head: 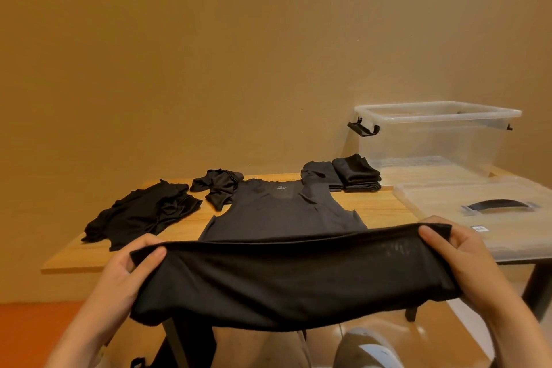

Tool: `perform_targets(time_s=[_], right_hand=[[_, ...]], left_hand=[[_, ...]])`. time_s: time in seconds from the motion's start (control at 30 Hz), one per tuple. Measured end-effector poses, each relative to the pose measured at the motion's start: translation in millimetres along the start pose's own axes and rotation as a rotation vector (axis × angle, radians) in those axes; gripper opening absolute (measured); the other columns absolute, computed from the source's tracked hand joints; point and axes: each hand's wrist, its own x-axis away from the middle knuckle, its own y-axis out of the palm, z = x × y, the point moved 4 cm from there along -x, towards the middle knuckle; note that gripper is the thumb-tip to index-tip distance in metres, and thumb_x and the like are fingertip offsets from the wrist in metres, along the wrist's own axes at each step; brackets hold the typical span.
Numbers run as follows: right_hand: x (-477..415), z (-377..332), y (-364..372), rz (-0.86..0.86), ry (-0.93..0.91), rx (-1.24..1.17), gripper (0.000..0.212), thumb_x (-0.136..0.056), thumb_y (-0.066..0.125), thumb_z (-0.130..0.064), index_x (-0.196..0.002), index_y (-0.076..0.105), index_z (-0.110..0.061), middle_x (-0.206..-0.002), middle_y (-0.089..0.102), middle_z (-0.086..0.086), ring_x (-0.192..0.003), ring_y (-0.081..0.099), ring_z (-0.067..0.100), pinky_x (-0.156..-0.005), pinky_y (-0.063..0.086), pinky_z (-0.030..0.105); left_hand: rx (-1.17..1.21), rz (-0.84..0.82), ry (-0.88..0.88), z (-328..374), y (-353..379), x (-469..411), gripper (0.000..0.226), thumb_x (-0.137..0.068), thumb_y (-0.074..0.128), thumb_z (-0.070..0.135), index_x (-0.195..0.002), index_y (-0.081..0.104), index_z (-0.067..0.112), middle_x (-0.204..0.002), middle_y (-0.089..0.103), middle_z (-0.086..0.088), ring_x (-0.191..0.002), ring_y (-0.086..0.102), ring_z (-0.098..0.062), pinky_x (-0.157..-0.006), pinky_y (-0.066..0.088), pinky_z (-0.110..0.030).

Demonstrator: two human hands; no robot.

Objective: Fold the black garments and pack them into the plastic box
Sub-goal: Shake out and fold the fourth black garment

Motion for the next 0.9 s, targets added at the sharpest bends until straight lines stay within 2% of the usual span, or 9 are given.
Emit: perform_targets(time_s=[0.13,0.3,0.4,0.47,0.6,0.7,0.8,0.87,0.9], right_hand=[[-1.6,-0.7,2.0,0.011,0.001,0.004,0.068,-0.035,0.076,-0.081,-0.078,0.071,-0.028,-0.083,0.07,0.009,-0.075,0.068,0.022,-0.058,0.057,0.028],[-9.6,-2.5,8.3,0.014,-0.027,0.048,0.066,-0.048,0.071,-0.08,-0.085,0.071,-0.026,-0.087,0.069,0.006,-0.084,0.066,0.024,-0.07,0.051,0.036],[-13.4,-1.5,11.7,0.012,-0.01,0.04,0.055,-0.057,0.07,-0.075,-0.084,0.07,-0.027,-0.087,0.069,0.005,-0.085,0.066,0.025,-0.071,0.051,0.036],[-16.2,2.2,10.8,0.013,-0.003,0.057,0.062,-0.052,0.071,-0.078,-0.085,0.071,-0.026,-0.087,0.069,0.006,-0.083,0.066,0.025,-0.07,0.052,0.036],[-21.5,3.7,5.7,0.013,0.009,0.03,0.068,-0.043,0.075,-0.08,-0.08,0.07,-0.023,-0.079,0.068,0.004,-0.072,0.065,0.019,-0.059,0.054,0.025],[-30.7,5.3,6.2,0.027,0.005,0.04,0.071,-0.043,0.072,-0.082,-0.084,0.071,-0.024,-0.084,0.07,0.004,-0.077,0.067,0.018,-0.066,0.052,0.029],[-47.3,10.7,14.3,0.042,0.024,0.067,0.071,-0.043,0.069,-0.084,-0.085,0.072,-0.028,-0.087,0.07,0.004,-0.082,0.068,0.019,-0.072,0.049,0.034],[-60.2,11.8,20.2,0.035,0.027,0.087,0.069,-0.044,0.065,-0.087,-0.086,0.071,-0.032,-0.087,0.07,0.002,-0.079,0.068,0.016,-0.068,0.049,0.03],[-66.9,11.8,21.8,0.049,0.012,0.095,0.068,-0.047,0.065,-0.086,-0.087,0.071,-0.032,-0.088,0.07,0.001,-0.08,0.068,0.015,-0.067,0.049,0.028]], left_hand=[[-0.024,0.02,0.059,4.6,0.9,-3.3,0.063,-0.051,0.074,0.073,-0.083,0.067,0.019,-0.09,0.064,-0.009,-0.089,0.063,-0.027,-0.078,0.044,-0.038],[-0.033,0.008,0.08,1.1,6.1,-16.2,0.012,-0.086,0.063,0.031,-0.084,0.068,0.02,-0.091,0.066,-0.008,-0.091,0.063,-0.028,-0.078,0.048,-0.038],[-0.029,0.026,0.064,-3.7,6.2,-20.8,0.014,-0.085,0.057,0.028,-0.085,0.068,0.018,-0.091,0.066,-0.008,-0.091,0.062,-0.029,-0.075,0.05,-0.034],[0.005,0.018,0.035,-7.0,4.0,-21.4,0.019,-0.08,0.063,0.039,-0.083,0.067,0.021,-0.091,0.065,-0.009,-0.092,0.062,-0.031,-0.077,0.048,-0.037],[0.058,-0.02,-0.008,-18.8,-4.4,-23.8,0.078,-0.041,0.081,0.075,-0.085,0.064,0.013,-0.087,0.064,-0.01,-0.076,0.064,-0.017,-0.062,0.051,-0.018],[0.074,-0.032,-0.033,-24.2,-7.0,-32.5,0.083,-0.04,0.081,0.075,-0.087,0.063,0.009,-0.087,0.063,-0.012,-0.076,0.063,-0.018,-0.061,0.051,-0.018],[0.04,-0.022,-0.035,-25.1,0.9,-50.9,0.058,-0.056,0.079,0.065,-0.084,0.066,0.017,-0.087,0.065,-0.005,-0.082,0.064,-0.018,-0.067,0.051,-0.026],[0.022,0.02,-0.02,-22.2,7.9,-68.3,0.017,-0.081,0.072,0.04,-0.08,0.068,0.023,-0.085,0.066,0.002,-0.085,0.064,-0.017,-0.066,0.052,-0.024],[0.009,0.061,-0.016,-21.8,8.7,-78.4,0.01,-0.089,0.063,0.028,-0.081,0.068,0.024,-0.088,0.066,0.002,-0.088,0.063,-0.019,-0.068,0.052,-0.028]])
